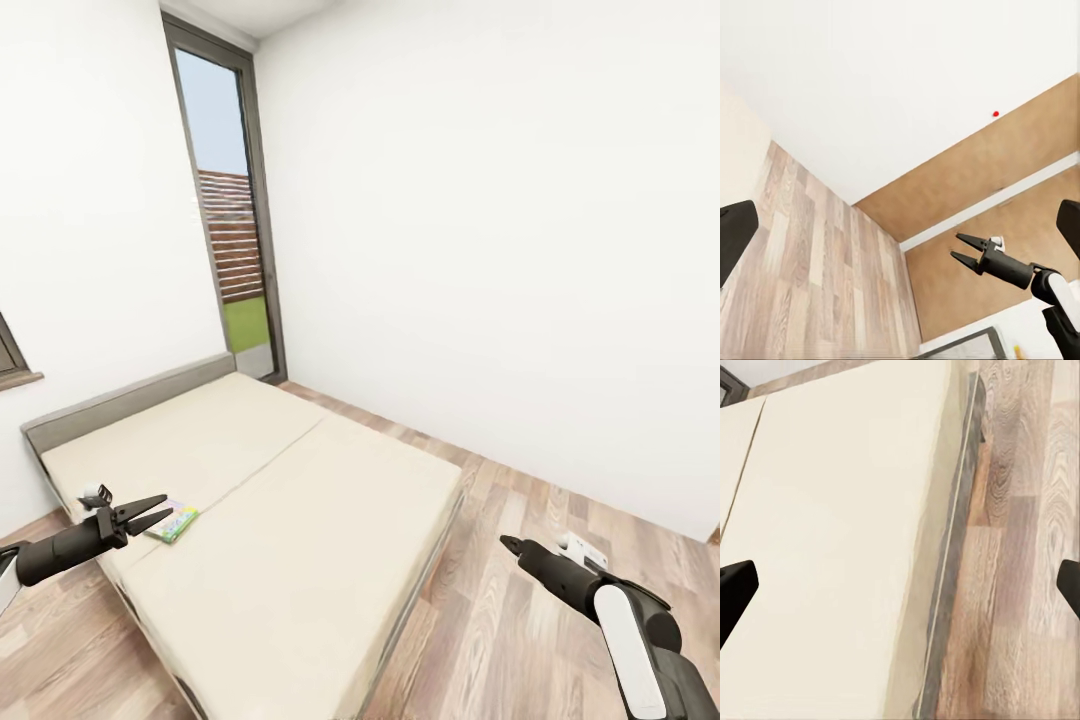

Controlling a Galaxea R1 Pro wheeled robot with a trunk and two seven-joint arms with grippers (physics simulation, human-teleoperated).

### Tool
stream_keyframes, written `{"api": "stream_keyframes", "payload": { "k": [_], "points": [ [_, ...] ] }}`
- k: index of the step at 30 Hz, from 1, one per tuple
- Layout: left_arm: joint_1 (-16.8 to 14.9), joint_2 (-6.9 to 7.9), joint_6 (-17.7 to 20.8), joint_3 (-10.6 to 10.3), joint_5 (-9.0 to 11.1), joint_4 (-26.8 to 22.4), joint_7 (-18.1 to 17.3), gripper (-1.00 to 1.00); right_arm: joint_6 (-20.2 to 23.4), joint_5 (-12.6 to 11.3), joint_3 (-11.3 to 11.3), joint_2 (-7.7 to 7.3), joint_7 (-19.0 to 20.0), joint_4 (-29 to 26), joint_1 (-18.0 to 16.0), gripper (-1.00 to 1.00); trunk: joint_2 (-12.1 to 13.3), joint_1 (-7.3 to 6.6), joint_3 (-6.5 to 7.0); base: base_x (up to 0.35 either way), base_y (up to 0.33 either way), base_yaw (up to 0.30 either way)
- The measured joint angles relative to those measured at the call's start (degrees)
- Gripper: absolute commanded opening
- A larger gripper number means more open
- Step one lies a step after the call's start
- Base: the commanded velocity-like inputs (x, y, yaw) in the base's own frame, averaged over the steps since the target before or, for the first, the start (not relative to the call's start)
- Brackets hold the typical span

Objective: Put all the toys in the child's room - the three board games (two on the bed and one on the table), the two jigsaw puzzles on the table, and the tennis ball on the table - inside the toy box on the table in the child's room.

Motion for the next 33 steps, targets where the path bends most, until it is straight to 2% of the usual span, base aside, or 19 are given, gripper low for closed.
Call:
{"api": "stream_keyframes", "payload": {
  "k": [28,33],
  "points": [
    [0.0,0.0,0.0,0.0,0.0,0.0,0.0,1.0,0.0,0.2,0.0,0.0,0.0,0.0,0.0,1.0,0.0,0.0,0.0,-0.085,0.092,-0.258],
    [0.0,0.01,0.0,0.0,0.0,0.0,0.0,1.0,0.0,0.2,0.0,0.01,0.0,0.0,0.0,1.0,0.0,-0.01,0.0,-0.045,0.069,-0.128]
  ]
}}
